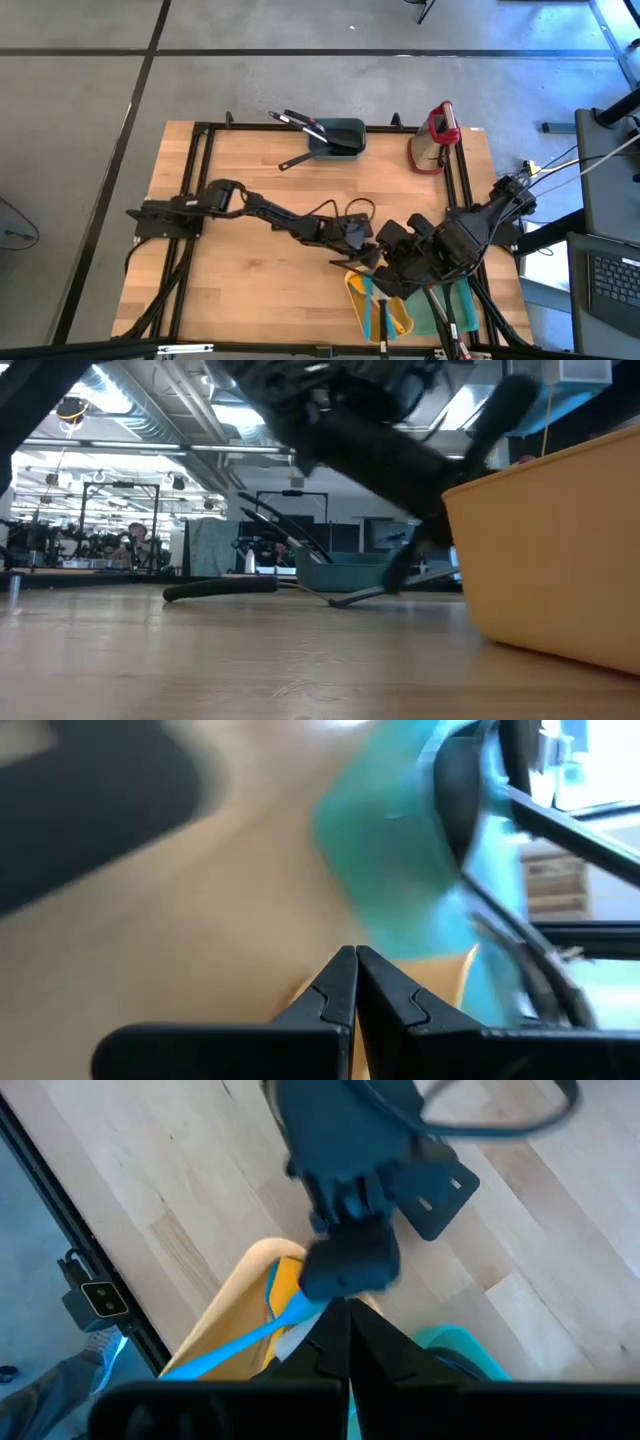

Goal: Pick & Place Kitchen Items
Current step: Adjust the yellow bin

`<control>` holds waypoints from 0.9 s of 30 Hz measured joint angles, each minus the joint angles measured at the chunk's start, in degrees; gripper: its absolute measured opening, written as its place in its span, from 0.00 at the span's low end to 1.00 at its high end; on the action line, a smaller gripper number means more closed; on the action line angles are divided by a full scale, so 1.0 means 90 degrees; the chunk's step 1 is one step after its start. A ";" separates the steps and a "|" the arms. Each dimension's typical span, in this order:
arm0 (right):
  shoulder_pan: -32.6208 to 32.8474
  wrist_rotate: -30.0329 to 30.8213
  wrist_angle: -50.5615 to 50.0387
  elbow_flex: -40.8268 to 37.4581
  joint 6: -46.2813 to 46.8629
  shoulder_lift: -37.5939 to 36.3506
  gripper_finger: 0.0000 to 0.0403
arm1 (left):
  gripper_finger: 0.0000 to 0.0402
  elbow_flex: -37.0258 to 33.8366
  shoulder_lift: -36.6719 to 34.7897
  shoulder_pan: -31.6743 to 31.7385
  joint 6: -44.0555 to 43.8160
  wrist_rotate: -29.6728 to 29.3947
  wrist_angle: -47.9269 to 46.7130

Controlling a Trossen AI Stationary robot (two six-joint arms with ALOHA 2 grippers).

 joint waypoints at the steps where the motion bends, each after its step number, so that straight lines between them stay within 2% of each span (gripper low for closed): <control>1: 0.0008 0.0002 0.0002 0.0001 -0.0011 0.0000 0.00 | 0.00 0.0226 0.0151 0.0004 0.0044 0.0073 0.0015; 5: 0.0046 0.0012 0.0002 -0.0002 -0.0093 0.0000 0.00 | 0.01 0.0858 0.0450 0.0030 0.0219 0.0081 -0.0341; 11: 0.0092 0.0016 0.0002 -0.0002 -0.0152 0.0000 0.00 | 0.01 0.0957 0.0344 0.0138 0.0543 0.0026 -0.0949; 14: 0.0092 0.0016 0.0000 -0.0002 -0.0194 0.0000 0.00 | 0.00 0.0955 0.0032 0.0064 0.0626 -0.0338 -0.1585; 20: 0.0104 0.0111 0.0000 -0.0002 -0.0322 -0.0022 0.00 | 0.00 0.0967 -0.0611 -0.0349 0.0669 -0.1145 -0.3180; 23: 0.0104 0.0114 0.0000 -0.0002 -0.0388 -0.0022 0.00 | 0.00 0.0963 -0.0764 -0.0657 0.0261 -0.1359 -0.3880; 27: 0.0104 0.0158 0.0000 -0.0002 -0.0531 -0.0022 0.00 | 0.00 0.0961 -0.0779 -0.1274 -0.0338 -0.1591 -0.4208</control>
